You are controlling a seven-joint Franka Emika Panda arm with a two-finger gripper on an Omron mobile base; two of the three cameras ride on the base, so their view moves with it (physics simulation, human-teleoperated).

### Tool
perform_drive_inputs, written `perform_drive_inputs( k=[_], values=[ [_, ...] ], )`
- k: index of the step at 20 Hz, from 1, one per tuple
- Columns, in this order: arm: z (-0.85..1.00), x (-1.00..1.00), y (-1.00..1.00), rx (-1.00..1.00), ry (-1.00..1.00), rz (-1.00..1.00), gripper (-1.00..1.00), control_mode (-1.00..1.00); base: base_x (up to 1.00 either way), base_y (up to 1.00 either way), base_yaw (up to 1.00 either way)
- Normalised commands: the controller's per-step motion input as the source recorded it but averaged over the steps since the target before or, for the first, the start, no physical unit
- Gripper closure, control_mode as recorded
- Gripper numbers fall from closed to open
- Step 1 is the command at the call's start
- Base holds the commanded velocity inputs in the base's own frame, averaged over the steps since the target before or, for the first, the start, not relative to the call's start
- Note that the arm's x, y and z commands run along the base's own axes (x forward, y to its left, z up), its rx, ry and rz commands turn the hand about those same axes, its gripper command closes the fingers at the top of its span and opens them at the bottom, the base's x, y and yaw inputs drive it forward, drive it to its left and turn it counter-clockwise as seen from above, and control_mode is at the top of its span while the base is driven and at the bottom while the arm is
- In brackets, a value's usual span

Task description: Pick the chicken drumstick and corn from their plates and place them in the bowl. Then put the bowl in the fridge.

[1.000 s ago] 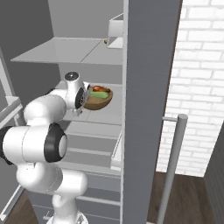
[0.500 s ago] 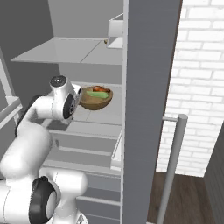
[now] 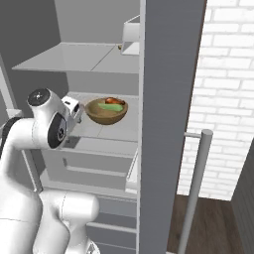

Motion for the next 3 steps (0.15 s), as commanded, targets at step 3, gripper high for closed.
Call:
perform_drive_inputs(
  k=[3],
  values=[
    [0.23,-1.0,0.0,0.18,-0.11,-0.55,-1.0,-1.0,0.0,0.0,0.0]
  ],
)
